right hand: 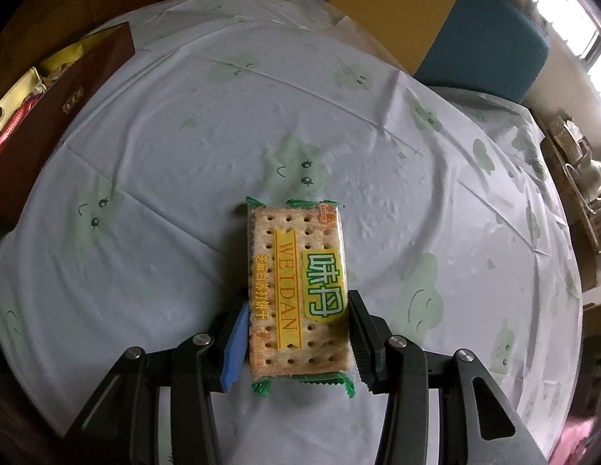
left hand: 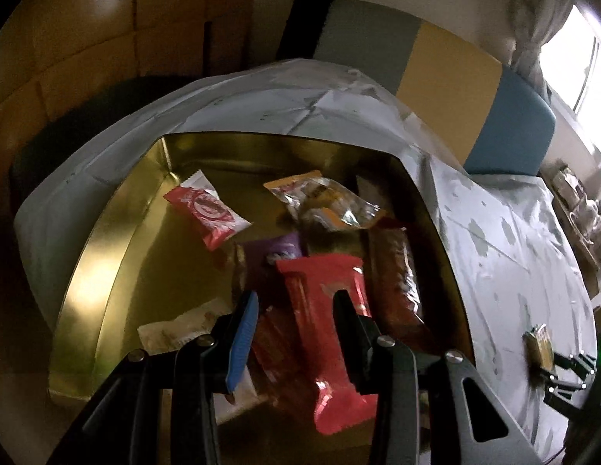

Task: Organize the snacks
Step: 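Carry the WEIDAN cracker pack with the right tool into the gold tray and release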

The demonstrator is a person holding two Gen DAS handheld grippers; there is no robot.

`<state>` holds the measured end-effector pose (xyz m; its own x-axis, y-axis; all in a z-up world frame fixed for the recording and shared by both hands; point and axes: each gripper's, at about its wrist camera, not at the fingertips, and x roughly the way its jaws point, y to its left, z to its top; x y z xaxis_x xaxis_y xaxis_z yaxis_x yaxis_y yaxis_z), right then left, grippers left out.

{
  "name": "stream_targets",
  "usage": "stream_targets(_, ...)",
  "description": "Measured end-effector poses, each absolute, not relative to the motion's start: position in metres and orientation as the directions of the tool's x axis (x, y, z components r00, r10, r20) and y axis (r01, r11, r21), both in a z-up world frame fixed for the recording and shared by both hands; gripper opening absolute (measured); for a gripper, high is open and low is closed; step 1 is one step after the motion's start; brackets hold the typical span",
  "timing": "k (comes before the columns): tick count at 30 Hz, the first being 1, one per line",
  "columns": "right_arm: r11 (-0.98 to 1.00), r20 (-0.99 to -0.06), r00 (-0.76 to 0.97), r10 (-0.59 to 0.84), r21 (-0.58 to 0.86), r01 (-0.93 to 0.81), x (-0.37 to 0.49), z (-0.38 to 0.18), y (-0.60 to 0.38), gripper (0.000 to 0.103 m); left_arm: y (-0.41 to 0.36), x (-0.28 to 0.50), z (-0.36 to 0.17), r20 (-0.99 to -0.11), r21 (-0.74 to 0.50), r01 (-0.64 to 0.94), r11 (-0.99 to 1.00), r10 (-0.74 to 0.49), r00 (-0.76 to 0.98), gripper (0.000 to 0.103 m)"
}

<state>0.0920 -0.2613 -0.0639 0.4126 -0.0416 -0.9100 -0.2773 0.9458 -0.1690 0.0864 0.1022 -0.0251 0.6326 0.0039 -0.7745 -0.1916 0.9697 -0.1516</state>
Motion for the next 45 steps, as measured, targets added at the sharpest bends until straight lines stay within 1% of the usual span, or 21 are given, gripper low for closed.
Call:
stream_targets(14, 0.945, -0.909, 0.414, -0.049, -0.177, -0.276, 0.090, -0.063, -0.257, 0.048, 0.080, 0.071, -0.021, -0.761, -0.090, -0.137, 0.986, 0.021, 0.649, 0.040)
stream_targets(20, 0.951, -0.913, 0.406, -0.047, -0.166, -0.262, 0.092, -0.061, -0.260, 0.053, 0.075, 0.068, -0.022, -0.762, -0.076, -0.123, 0.989, 0.022, 0.647, 0.040)
stream_targets(23, 0.954, -0.915, 0.402, -0.046, -0.160, -0.255, 0.095, -0.061, -0.264, 0.059, 0.073, 0.066, -0.022, -0.762, -0.070, -0.116, 0.991, 0.021, 0.647, 0.040)
stream_targets(25, 0.957, -0.917, 0.397, -0.035, -0.145, -0.252, 0.095, -0.060, -0.265, 0.064, 0.071, 0.065, -0.023, -0.761, -0.063, -0.110, 0.992, 0.023, 0.648, 0.040)
stream_targets(32, 0.959, -0.920, 0.393, -0.001, -0.112, -0.259, 0.095, -0.058, -0.266, 0.065, 0.065, 0.059, -0.021, -0.752, -0.051, -0.078, 0.996, 0.013, 0.659, 0.040)
stream_targets(41, 0.973, -0.922, 0.385, 0.029, -0.062, -0.223, 0.098, -0.056, -0.274, 0.064, 0.070, 0.051, -0.016, -0.742, -0.053, -0.060, 0.997, 0.001, 0.671, 0.040)
stream_targets(42, 0.973, -0.923, 0.384, 0.030, -0.061, -0.223, 0.100, -0.057, -0.275, 0.054, 0.073, 0.050, -0.015, -0.739, -0.056, -0.065, 0.996, 0.002, 0.674, 0.040)
stream_targets(43, 0.972, -0.924, 0.382, 0.032, -0.061, -0.228, 0.100, -0.057, -0.274, 0.047, 0.075, 0.050, -0.014, -0.737, -0.058, -0.070, 0.996, 0.005, 0.676, 0.040)
stream_targets(45, 0.968, -0.922, 0.386, 0.033, -0.067, -0.243, 0.100, -0.058, -0.273, 0.047, 0.084, 0.048, -0.011, -0.729, -0.063, -0.089, 0.994, 0.015, 0.684, 0.040)
